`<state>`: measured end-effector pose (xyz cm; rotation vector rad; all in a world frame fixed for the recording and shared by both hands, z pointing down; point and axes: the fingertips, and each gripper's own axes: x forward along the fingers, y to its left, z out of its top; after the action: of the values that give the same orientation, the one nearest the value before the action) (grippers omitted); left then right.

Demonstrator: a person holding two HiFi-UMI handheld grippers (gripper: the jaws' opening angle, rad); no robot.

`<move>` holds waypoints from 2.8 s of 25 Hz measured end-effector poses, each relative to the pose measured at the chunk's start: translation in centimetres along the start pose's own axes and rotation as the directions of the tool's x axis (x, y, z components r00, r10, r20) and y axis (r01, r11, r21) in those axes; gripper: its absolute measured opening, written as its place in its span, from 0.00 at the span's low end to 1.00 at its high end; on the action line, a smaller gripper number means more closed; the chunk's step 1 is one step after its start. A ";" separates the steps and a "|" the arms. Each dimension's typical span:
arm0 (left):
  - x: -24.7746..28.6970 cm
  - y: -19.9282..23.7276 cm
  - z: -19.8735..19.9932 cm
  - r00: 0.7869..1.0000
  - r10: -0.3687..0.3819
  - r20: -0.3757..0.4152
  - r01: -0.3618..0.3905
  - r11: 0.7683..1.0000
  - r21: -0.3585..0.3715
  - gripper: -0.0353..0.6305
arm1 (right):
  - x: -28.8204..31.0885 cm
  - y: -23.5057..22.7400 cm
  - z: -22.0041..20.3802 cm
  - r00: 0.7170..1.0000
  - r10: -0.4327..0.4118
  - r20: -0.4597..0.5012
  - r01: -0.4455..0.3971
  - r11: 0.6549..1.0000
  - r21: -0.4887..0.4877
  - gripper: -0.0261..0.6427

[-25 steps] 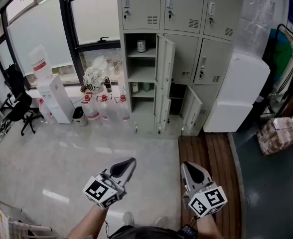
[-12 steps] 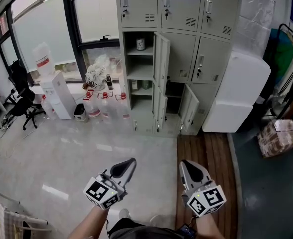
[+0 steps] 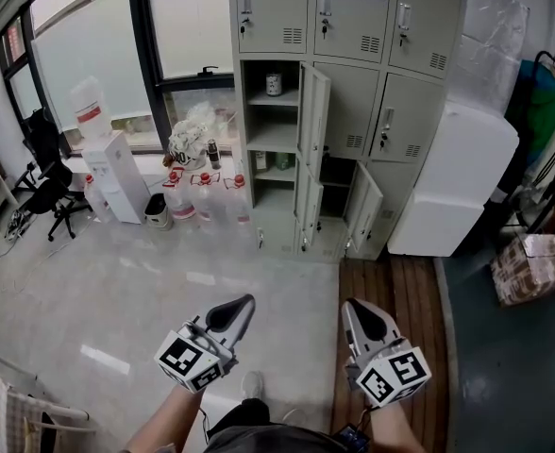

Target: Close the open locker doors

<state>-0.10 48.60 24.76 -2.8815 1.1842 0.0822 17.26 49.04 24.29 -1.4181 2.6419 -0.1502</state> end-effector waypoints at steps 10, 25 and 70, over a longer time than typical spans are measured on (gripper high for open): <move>1.8 5.0 -0.3 1.000 -0.008 0.016 0.009 0.999 -0.037 0.07 | 4.4 -1.7 -0.3 1.000 -0.027 -0.016 0.027 1.000 0.014 0.06; 6.5 19.1 -0.3 0.999 -0.044 0.020 0.045 0.998 -0.048 0.07 | 18.8 -2.8 -0.7 0.997 -0.058 -0.050 0.057 0.998 -0.018 0.06; 20.1 40.6 -1.1 0.999 0.036 -0.019 -0.037 0.999 -0.035 0.07 | 42.9 -14.8 0.1 0.999 -0.021 -0.031 0.021 1.000 -0.005 0.06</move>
<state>-14.40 5.58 24.54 -2.8972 1.2513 0.0789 5.97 5.09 23.19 -1.4573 2.6543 -0.1705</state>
